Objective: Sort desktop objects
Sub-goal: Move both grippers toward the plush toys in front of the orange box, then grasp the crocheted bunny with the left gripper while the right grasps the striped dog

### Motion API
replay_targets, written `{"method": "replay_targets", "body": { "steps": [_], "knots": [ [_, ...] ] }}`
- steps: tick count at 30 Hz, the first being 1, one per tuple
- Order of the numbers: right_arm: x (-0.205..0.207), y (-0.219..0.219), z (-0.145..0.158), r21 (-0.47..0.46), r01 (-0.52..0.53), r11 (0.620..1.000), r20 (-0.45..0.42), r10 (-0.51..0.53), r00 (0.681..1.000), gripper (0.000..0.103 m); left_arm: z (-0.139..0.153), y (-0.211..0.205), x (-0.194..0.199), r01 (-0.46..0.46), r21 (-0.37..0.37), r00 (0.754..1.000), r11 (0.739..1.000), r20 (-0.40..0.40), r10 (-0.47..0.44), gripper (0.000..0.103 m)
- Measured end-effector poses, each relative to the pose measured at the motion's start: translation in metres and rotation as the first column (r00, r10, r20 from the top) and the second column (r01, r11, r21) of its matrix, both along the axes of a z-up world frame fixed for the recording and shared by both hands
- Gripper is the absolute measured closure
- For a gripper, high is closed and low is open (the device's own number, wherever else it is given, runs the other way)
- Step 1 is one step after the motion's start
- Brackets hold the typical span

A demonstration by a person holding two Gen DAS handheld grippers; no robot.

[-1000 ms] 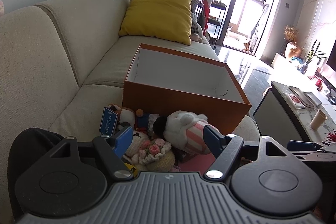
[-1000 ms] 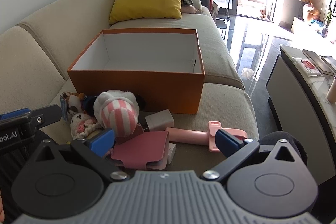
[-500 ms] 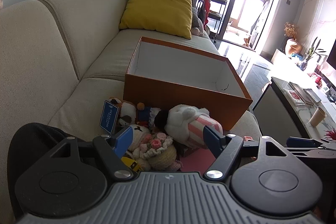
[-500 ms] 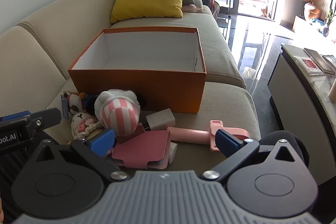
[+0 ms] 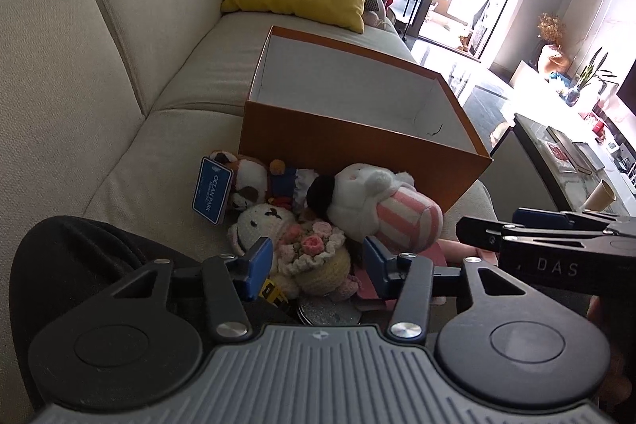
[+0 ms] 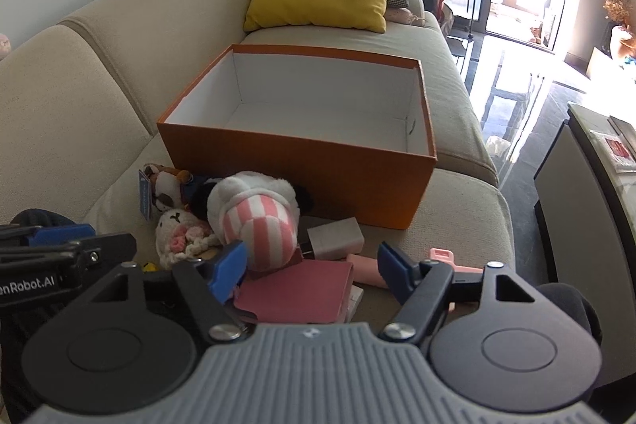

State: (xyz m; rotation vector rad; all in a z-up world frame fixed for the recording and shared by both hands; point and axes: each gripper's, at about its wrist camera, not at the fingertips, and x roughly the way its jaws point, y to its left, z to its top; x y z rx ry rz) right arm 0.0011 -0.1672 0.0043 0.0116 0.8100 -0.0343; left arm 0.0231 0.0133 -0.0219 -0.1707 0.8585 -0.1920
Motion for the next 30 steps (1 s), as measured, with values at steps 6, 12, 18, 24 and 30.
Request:
{"method": "replay_targets", "body": {
  "steps": [6,12,18,24,30],
  "knots": [
    [0.040,0.008,-0.005,0.021,-0.124,0.992,-0.067,0.125,0.990,0.031,-0.015,0.006,0.025,-0.029,-0.051,0.994,0.998,-0.110,0.023,0.045],
    [0.085,-0.001,-0.017,0.082,-0.180,0.980,-0.202,0.194,0.960,0.033,-0.033,0.007,0.058,-0.051,-0.087,0.971,0.995,-0.238,0.029,0.045],
    [0.121,-0.018,-0.037,0.245,-0.171,0.954,-0.334,0.249,0.909,0.033,-0.052,0.000,0.082,-0.049,-0.110,0.932,0.993,-0.363,0.006,0.038],
    [0.137,-0.027,-0.059,0.348,-0.145,0.926,-0.405,0.289,0.867,0.036,-0.062,-0.013,0.096,-0.027,-0.057,0.915,0.998,-0.403,0.002,0.030],
    [0.143,-0.033,-0.066,0.384,-0.143,0.912,-0.401,0.305,0.864,0.036,-0.078,-0.022,0.104,-0.043,0.002,0.897,0.999,-0.440,0.039,0.030]
  ]
}}
